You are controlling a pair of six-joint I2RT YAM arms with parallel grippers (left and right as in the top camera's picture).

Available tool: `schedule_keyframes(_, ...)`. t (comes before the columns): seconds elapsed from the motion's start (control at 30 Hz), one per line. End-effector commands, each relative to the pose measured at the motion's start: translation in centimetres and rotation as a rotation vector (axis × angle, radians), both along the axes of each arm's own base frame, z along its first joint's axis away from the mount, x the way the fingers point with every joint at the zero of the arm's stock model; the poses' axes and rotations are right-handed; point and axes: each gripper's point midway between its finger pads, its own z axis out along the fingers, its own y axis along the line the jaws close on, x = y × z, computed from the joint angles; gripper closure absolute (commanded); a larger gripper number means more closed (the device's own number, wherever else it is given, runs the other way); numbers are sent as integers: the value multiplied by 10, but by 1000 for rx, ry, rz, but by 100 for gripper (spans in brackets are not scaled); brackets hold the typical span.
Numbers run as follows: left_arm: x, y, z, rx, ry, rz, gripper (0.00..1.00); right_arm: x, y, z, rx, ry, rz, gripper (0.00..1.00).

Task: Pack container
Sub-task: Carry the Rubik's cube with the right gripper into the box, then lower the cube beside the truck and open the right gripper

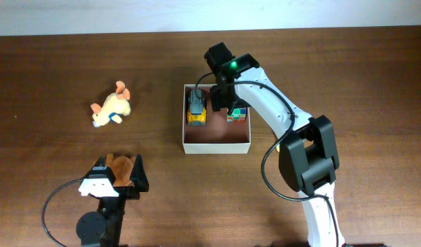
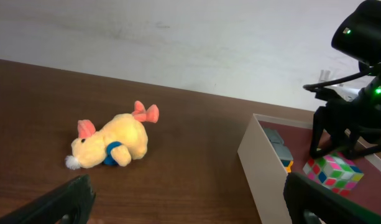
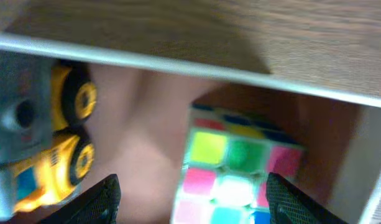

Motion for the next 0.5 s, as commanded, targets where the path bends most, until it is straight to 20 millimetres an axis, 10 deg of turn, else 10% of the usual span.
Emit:
schedule_keyframes(0.0,0,-2,-1,15,-3,-15,1,-1,19,11,90,14,69,36)
schedule_keyframes(0.47,0,-2,-1,15,-3,-15,1,-42,30,-4,43,129,124,65)
